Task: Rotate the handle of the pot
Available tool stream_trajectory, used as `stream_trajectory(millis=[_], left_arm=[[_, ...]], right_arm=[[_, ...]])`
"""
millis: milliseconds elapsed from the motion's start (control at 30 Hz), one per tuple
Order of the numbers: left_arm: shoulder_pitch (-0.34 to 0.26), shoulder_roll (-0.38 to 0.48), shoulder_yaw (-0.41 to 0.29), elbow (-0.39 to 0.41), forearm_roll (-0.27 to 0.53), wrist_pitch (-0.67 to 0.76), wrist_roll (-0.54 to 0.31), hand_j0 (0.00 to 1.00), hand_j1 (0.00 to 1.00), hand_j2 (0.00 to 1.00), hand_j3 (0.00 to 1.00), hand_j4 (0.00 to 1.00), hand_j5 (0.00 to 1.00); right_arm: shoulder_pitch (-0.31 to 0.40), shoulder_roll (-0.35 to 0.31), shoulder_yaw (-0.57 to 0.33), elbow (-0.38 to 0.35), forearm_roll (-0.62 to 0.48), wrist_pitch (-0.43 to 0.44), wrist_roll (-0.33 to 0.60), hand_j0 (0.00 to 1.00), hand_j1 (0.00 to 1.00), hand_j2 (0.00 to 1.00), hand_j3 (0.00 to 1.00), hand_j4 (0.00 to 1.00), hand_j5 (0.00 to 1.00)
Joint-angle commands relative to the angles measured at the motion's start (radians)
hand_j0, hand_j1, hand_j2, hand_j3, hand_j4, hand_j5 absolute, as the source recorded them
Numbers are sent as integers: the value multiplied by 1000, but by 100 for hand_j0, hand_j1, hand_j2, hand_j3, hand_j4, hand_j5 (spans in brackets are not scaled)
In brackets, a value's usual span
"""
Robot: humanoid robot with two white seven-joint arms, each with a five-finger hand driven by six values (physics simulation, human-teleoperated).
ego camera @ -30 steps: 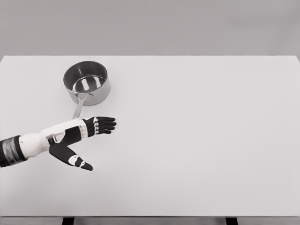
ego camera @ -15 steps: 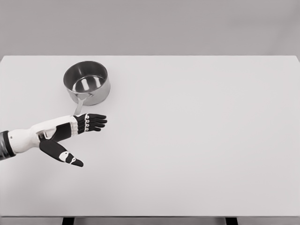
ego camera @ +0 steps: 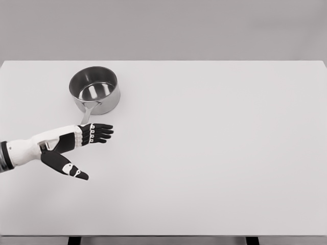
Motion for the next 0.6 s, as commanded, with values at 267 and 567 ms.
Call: stream_trajectory(millis=[267, 567], left_arm=[[18, 23, 43, 13, 6, 6, 5, 100, 100, 100, 100, 100, 100], [35, 23, 69, 59, 0, 6, 5, 100, 100, 100, 100, 100, 100]], right_arm=[[0, 0, -1, 0, 0, 1, -1, 100, 100, 100, 100, 100, 100], [0, 0, -1, 1, 0, -1, 1, 100, 100, 100, 100, 100, 100]])
